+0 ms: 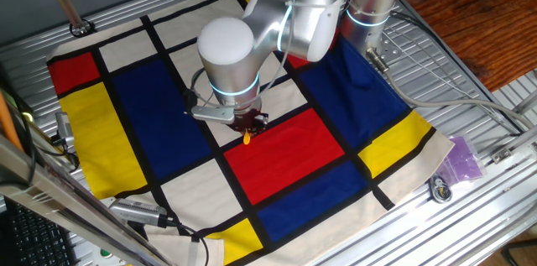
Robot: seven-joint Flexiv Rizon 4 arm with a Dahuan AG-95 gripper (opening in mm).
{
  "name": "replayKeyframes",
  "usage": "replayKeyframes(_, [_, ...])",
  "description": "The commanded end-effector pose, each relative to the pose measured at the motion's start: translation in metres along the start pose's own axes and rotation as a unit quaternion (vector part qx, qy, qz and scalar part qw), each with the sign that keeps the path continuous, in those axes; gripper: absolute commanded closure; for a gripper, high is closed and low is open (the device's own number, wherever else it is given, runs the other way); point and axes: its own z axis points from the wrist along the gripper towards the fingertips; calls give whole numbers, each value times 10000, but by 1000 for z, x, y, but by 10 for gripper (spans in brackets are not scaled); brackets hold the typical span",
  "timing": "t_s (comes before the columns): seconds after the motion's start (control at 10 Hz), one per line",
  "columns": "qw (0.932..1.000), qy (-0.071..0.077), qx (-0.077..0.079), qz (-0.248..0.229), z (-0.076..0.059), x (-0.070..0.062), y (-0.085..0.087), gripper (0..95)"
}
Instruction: Remove the bubble ring from the ball
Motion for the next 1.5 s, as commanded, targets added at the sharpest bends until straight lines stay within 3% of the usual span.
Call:
replayKeyframes(0.1, [9999, 14, -6, -109, -5, 10, -8, 950])
replayKeyframes(0.4, [9998, -5, 5, -186, -4, 22, -19, 950])
replayKeyframes(1.5, [9994, -7, 37, -347, -1, 20, -24, 950])
